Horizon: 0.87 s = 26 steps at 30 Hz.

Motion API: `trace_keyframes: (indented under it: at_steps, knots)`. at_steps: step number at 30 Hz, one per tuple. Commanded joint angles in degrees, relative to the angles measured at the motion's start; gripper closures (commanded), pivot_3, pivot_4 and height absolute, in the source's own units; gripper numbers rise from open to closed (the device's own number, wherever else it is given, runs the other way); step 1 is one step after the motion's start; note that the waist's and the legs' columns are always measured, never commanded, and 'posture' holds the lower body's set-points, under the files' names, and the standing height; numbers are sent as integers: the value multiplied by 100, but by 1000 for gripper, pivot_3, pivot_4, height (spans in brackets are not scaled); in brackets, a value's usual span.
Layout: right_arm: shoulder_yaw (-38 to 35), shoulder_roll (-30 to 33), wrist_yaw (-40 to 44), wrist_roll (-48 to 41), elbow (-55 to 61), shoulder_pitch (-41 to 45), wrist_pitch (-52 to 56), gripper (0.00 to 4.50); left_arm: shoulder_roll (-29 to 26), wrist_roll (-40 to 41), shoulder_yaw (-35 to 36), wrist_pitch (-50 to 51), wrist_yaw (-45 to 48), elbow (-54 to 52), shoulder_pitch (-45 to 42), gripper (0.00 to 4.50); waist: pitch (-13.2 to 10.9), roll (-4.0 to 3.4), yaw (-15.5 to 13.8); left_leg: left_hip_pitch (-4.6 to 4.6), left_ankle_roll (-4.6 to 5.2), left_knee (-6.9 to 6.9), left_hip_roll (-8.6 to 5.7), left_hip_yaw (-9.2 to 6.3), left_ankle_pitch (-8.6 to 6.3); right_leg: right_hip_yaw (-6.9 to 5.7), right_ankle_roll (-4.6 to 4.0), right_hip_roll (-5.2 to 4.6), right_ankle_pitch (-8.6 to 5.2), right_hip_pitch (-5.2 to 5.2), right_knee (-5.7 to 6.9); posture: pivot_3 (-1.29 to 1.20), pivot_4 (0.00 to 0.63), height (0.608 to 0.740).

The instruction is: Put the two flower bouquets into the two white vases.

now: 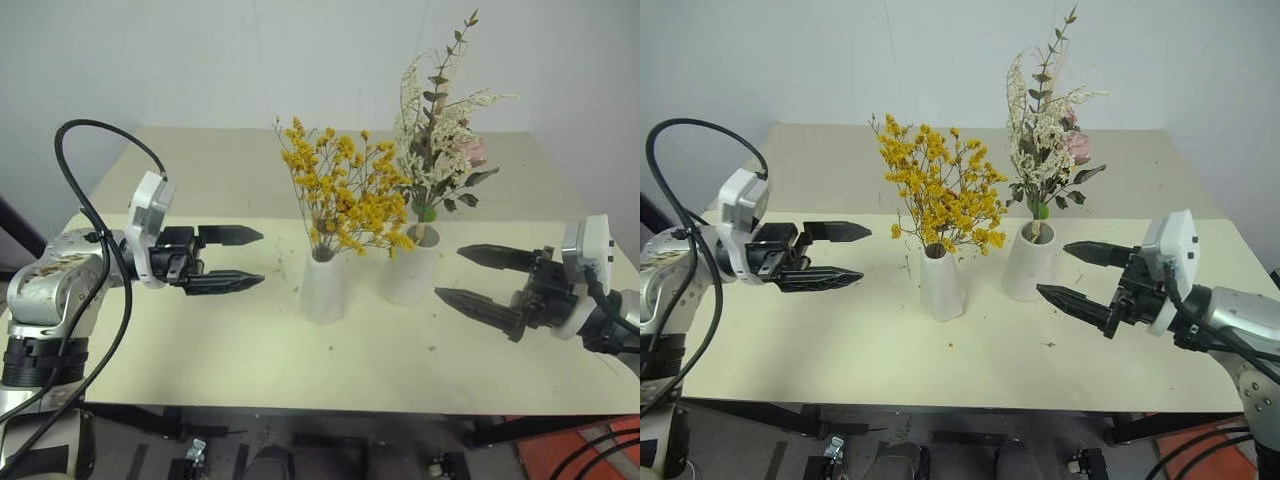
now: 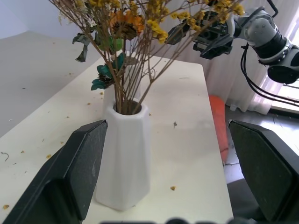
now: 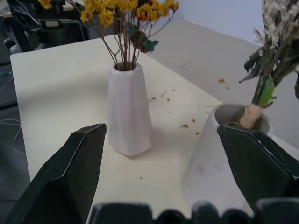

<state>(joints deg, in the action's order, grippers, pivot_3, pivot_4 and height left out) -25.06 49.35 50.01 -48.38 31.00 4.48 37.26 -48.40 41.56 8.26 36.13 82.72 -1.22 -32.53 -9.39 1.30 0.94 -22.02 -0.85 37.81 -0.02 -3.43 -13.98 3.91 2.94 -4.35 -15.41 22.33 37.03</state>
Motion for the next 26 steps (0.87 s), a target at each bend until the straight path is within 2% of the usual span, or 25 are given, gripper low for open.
trace_keyframes:
  at_steps: [1,26]
  knots:
    - [-348,114,37,2,77,-135,-109,0,-248,86,194,-131,219,-273,135,9,0,0,1,0,0,0,0,0,0,0,0,0,0,0,0,0,150,740]
    - [-749,192,18,102,56,-624,-147,0,-281,155,190,-195,152,-436,290,9,0,0,5,2,0,-1,2,2,0,0,0,1,0,-3,-2,0,150,740]
